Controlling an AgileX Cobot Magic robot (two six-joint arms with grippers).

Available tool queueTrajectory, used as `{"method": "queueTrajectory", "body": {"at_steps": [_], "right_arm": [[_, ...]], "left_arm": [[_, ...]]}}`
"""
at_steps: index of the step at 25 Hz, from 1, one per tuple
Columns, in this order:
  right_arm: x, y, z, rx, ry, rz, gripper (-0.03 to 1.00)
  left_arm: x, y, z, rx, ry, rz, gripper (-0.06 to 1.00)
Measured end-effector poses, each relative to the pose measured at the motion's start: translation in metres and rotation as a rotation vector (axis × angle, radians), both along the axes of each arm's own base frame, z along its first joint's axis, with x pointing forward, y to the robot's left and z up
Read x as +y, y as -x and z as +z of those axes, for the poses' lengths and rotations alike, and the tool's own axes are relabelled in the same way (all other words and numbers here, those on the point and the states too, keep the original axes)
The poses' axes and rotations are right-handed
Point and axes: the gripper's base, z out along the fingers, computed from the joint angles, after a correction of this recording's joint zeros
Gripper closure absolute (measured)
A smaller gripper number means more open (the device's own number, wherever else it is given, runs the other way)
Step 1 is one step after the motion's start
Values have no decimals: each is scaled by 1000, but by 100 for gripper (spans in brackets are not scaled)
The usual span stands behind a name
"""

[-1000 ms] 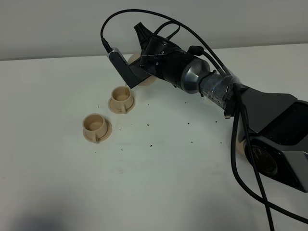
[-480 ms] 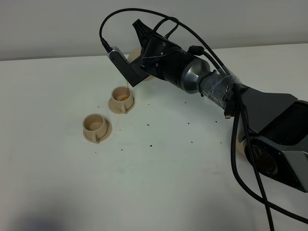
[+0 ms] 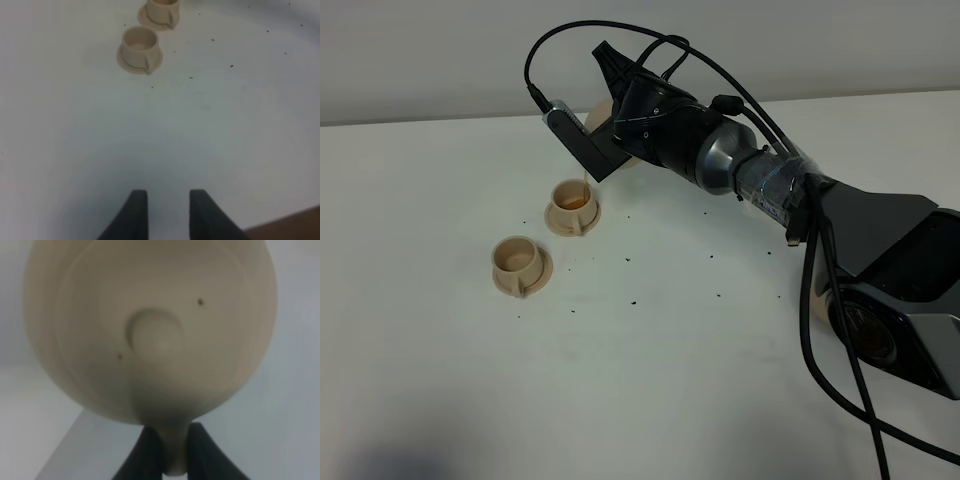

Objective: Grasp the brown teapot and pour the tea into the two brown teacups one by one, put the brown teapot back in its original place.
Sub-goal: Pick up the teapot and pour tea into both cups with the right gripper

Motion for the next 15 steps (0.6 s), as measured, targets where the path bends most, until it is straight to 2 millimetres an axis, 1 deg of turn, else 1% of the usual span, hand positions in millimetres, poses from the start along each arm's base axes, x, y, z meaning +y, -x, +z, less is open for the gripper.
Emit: {"method": "queueTrajectory", "body": {"at_steps": [9, 15], "right_arm": [[8, 3, 3, -33, -12, 59, 86], [10, 3, 3, -45, -4, 84, 86]], "left_arm": [[0, 0, 0, 0, 0, 0, 72], [0, 0, 0, 0, 0, 0, 72]]}}
